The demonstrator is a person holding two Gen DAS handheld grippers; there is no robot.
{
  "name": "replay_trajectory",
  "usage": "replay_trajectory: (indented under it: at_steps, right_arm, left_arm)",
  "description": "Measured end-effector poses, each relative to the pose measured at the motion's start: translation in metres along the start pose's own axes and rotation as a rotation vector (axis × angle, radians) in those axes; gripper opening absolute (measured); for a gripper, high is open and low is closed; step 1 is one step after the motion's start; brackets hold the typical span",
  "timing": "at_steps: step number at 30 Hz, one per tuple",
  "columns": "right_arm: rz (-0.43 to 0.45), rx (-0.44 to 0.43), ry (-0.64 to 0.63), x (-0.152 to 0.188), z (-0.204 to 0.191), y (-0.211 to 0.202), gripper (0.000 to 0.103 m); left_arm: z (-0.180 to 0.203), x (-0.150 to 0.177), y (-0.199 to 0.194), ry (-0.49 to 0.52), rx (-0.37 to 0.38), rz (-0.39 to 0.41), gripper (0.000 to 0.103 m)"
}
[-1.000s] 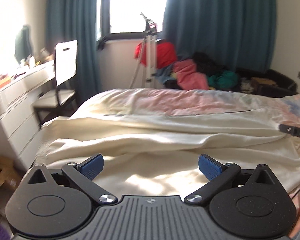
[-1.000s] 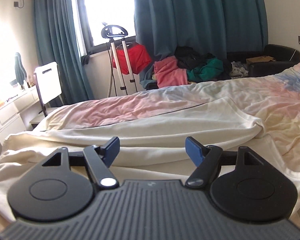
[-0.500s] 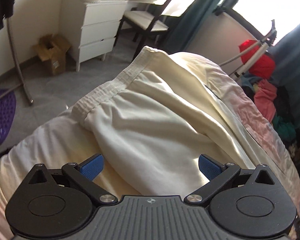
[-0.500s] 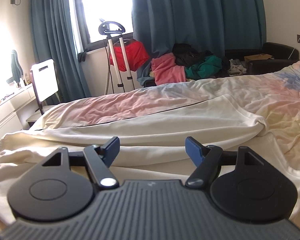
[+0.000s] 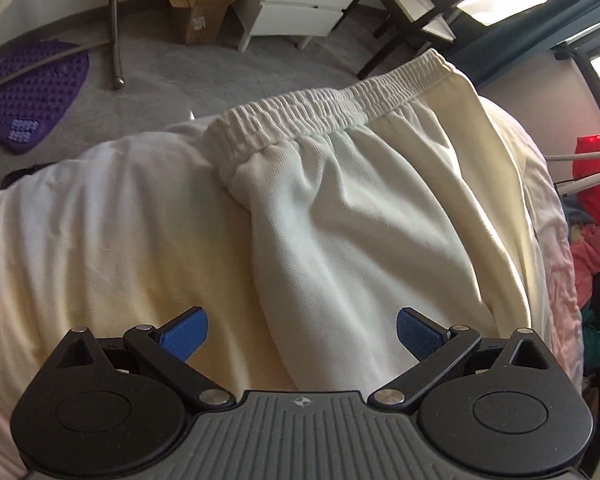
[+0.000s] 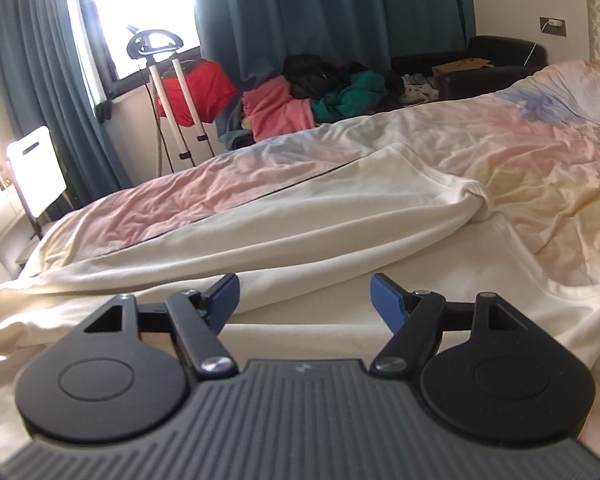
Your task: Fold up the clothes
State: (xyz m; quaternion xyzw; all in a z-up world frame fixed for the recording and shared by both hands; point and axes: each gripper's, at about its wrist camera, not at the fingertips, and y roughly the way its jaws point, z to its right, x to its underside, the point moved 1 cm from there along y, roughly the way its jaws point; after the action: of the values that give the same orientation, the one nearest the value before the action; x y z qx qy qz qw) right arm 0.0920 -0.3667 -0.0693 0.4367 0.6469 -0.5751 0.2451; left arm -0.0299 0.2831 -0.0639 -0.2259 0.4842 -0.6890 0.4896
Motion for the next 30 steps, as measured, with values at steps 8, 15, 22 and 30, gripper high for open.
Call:
replay_trajectory:
  at_steps: [8, 15, 22, 30]
  right_arm:
    - [0.010, 0.060, 0.192, -0.016, 0.052, -0.009, 0.074]
    - [-0.001, 0.274, 0.573, -0.006, 0.155, -0.019, 0.074]
    - [-0.014, 0.508, 0.903, 0.042, 0.230, -0.025, 0.076]
    - [-0.147, 0.350, 0.943, 0.053, 0.233, 0.011, 0.076]
  left_arm:
    - [-0.010, -0.002, 0.017, -0.034, 0.138, 0.032, 0.101]
    - [-0.016, -0.004, -0.002, -0.054, 0.375, 0.096, 0.100]
    - [-0.025, -0.006, 0.014, -0.101, 0.280, 0.053, 0.099]
    - [-0.018, -0.005, 0.019, -0.052, 0.281, 0.053, 0.099]
